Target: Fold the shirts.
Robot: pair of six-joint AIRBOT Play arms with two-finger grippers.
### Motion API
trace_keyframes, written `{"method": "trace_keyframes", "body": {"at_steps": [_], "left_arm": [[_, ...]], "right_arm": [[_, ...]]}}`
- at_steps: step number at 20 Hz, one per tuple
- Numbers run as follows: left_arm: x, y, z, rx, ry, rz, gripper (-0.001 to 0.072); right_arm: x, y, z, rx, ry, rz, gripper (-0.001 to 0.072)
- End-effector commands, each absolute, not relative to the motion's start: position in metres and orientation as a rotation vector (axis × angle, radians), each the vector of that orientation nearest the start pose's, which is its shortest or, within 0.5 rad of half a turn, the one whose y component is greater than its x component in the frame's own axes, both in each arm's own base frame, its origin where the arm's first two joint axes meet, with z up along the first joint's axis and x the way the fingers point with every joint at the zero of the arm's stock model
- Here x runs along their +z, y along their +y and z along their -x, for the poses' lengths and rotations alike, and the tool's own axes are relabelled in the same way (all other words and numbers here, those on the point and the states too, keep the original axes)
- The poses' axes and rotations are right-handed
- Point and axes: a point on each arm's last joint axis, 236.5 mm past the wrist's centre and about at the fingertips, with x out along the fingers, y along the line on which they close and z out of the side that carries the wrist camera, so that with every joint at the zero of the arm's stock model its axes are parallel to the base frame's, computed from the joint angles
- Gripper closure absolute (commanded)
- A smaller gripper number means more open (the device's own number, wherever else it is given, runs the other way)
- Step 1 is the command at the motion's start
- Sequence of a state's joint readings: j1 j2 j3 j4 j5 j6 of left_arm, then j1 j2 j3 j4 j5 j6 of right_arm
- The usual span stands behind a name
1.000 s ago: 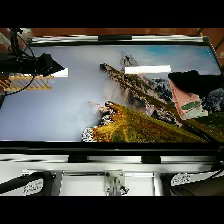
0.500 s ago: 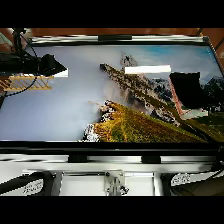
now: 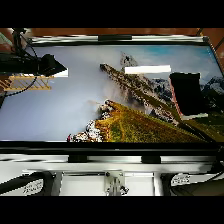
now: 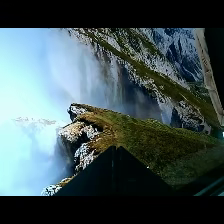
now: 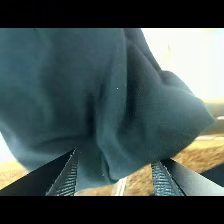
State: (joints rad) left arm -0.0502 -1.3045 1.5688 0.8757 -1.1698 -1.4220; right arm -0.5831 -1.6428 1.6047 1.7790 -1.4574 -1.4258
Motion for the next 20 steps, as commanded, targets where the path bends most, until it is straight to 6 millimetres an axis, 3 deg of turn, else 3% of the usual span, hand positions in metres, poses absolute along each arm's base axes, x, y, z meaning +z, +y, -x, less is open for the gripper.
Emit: {"method": "trace_keyframes", "body": {"at_steps": [1, 3, 5, 6, 8, 10, 12, 13, 14, 15, 17, 20], "left_arm": [[0.207, -0.161, -0.441, -0.574, 0.829, 0.387, 0.067], [0.202, -0.163, -0.442, -0.589, 0.826, 0.345, 0.067], [0.188, -0.164, -0.445, -0.567, 0.844, 0.272, 0.0671], [0.177, -0.166, -0.446, -0.547, 0.861, 0.21, 0.0672], [0.144, -0.161, -0.448, -0.434, 0.935, 0.073, 0.0673], [0.106, -0.154, -0.445, -0.301, 1.035, -0.075, 0.0672], [0.062, -0.146, -0.415, -0.189, 1.243, -0.208, 0.0652], [0.042, -0.146, -0.394, -0.183, 1.365, -0.271, 0.0434], [0.029, -0.146, -0.379, -0.178, 1.451, -0.302, 0.0109], [0.021, -0.147, -0.372, -0.176, 1.494, -0.321, 0.0024], [0.018, -0.154, -0.385, -0.182, 1.442, -0.3, 0.0034], [0.021, -0.163, -0.405, -0.18, 1.357, -0.252, 0.0034]], "right_arm": [[0.049, -0.215, -0.415, -0.436, 1.112, -0.634, 0.014], [0.105, -0.211, -0.445, -0.355, 0.884, -0.605, 0.0141], [0.154, -0.183, -0.467, -0.238, 0.743, -0.498, 0.0142], [0.171, -0.159, -0.474, -0.173, 0.718, -0.395, 0.0142], [0.183, -0.093, -0.485, -0.038, 0.724, -0.254, 0.0142], [0.171, -0.015, -0.488, 0.07, 0.799, -0.165, 0.0141], [0.139, 0.036, -0.485, 0.088, 0.913, -0.201, 0.014], [0.118, 0.049, -0.48, 0.104, 0.991, -0.208, 0.0138], [0.098, 0.055, -0.472, 0.113, 1.075, -0.203, 0.0138], [0.08, 0.06, -0.462, 0.122, 1.158, -0.205, 0.0138], [0.053, 0.064, -0.445, 0.131, 1.286, -0.19, 0.0139], [0.04, 0.065, -0.442, 0.122, 1.326, -0.132, 0.0139]]}}
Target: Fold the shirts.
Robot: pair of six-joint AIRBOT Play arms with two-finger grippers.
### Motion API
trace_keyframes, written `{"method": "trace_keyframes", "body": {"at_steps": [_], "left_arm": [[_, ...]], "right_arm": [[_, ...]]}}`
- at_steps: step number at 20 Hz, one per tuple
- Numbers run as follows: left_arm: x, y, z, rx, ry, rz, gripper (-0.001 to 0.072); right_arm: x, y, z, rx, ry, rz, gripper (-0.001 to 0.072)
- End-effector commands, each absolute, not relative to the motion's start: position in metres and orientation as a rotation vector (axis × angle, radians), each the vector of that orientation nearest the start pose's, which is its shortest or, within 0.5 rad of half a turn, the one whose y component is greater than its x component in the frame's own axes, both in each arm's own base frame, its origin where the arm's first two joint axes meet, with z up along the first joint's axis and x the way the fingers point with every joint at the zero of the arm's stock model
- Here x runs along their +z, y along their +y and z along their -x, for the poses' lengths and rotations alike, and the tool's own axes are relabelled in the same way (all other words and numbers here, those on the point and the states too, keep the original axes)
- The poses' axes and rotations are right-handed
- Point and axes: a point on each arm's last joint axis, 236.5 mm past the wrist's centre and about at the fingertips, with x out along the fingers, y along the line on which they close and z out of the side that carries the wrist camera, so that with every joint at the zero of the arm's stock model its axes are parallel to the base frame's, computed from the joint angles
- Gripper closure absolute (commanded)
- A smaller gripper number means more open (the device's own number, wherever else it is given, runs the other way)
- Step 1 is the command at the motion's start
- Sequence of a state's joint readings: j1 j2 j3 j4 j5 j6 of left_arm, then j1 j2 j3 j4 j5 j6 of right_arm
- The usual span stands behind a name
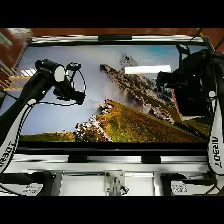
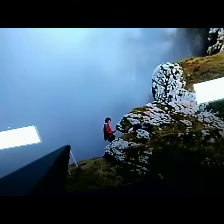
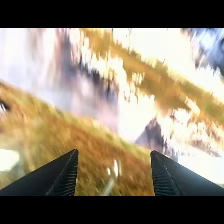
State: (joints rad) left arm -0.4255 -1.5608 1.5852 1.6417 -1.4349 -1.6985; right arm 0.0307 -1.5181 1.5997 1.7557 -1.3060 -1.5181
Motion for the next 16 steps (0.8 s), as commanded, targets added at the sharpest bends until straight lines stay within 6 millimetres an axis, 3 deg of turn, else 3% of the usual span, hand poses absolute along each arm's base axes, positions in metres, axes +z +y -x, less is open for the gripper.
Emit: {"method": "trace_keyframes", "body": {"at_steps": [1, 5, 16], "left_arm": [[0.021, -0.164, -0.406, -0.182, 1.351, -0.251, 0.0034], [0.021, -0.161, -0.407, -0.176, 1.353, -0.248, 0.0033], [0.021, -0.161, -0.407, -0.177, 1.353, -0.248, 0.0033]], "right_arm": [[0.04, 0.067, -0.444, 0.138, 1.317, -0.11, 0.0139], [0.043, 0.077, -0.445, 0.17, 1.307, -0.131, 0.0139], [0.043, 0.077, -0.447, 0.17, 1.298, -0.132, 0.0139]]}}
